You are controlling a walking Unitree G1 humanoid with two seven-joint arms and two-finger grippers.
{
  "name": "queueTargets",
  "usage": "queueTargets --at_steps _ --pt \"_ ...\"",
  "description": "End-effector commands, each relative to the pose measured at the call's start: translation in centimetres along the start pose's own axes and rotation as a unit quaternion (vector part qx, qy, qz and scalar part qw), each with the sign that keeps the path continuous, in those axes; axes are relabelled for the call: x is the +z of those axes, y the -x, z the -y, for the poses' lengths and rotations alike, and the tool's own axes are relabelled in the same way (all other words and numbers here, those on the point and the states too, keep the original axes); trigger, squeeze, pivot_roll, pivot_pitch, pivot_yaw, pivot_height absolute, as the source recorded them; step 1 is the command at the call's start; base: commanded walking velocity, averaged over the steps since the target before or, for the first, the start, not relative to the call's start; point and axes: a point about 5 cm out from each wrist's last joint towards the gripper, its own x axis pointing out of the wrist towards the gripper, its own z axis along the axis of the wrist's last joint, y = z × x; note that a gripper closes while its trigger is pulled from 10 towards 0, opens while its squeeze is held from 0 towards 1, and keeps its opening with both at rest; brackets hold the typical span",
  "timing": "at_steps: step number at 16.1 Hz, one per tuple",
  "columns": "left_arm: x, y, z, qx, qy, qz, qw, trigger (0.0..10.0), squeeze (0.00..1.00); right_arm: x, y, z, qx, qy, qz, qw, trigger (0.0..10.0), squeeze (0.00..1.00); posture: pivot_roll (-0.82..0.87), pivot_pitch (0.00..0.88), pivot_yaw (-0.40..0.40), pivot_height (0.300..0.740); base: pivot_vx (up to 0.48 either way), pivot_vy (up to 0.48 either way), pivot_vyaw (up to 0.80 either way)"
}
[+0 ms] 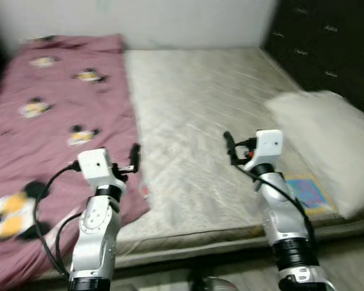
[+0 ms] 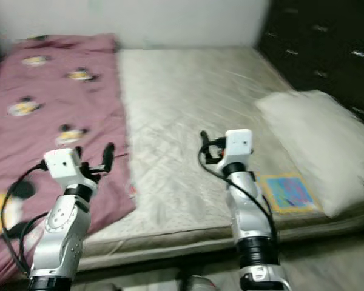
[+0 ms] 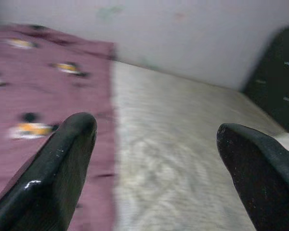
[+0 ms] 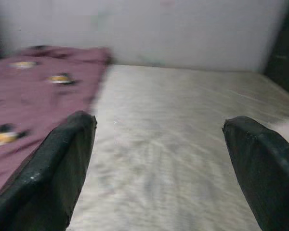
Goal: Clean up the room
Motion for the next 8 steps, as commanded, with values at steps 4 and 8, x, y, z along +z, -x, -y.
queueTargets --at_steps 4,8 --pt "-0.52 0.30 -0.09 0.001 -0.007 -0.013 1.000 10.0 0.00 0.24 -0.23 -0.08 0.002 0.001 0.006 1.000 10.0 0.00 -0.06 0.016 -0.033 0.740 0.000 0.000 0.80" --pt "-0.73 0.46 -0.22 -0.004 0.007 -0.020 1.000 10.0 0.00 0.20 -0.33 -0.18 0.000 -0.003 0.005 1.000 10.0 0.00 -0.06 0.014 -0.034 0.740 0.000 0.000 0.11"
